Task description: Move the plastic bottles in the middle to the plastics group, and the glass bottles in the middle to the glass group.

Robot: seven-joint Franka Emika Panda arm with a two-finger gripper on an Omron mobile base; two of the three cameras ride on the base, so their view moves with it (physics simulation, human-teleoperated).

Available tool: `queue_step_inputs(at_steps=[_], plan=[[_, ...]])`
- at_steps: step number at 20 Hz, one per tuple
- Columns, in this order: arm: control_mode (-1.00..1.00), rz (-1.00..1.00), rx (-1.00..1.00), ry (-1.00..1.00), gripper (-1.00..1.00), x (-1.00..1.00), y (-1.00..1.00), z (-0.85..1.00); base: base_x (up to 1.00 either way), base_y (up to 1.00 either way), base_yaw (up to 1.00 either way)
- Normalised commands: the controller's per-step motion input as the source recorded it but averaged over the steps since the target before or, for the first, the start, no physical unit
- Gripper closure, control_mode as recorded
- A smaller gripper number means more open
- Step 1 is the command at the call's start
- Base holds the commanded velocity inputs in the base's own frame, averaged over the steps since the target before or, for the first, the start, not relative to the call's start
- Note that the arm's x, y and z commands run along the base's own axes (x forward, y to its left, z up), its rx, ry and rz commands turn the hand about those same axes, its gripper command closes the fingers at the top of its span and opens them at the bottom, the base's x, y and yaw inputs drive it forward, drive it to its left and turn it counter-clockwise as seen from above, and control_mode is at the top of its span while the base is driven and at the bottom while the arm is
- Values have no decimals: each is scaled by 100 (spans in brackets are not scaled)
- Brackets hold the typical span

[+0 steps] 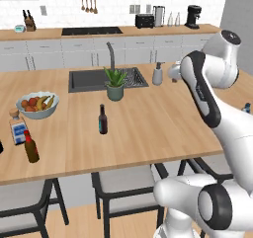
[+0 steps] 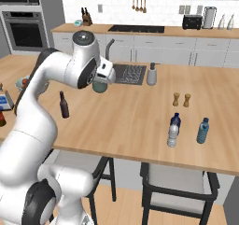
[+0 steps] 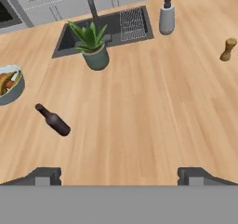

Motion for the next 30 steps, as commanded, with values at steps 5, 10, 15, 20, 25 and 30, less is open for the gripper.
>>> queue_step_inputs(at_steps=[5,10,15,20,25,30], plan=[[-100,14,-14,0,-100,-2,84,-11,0,0,0],[-100,9,-11,0,-100,0,77,-23,0,0,0],[-100,2,-4,0,-100,0,37,-6,0,0,0],[-100,1,-7,0,-100,1,42,-14,0,0,0],[-100,0,-4,0,-100,13,30,-5,0,0,0],[-100,0,-1,0,-100,16,19,-3,0,0,0]])
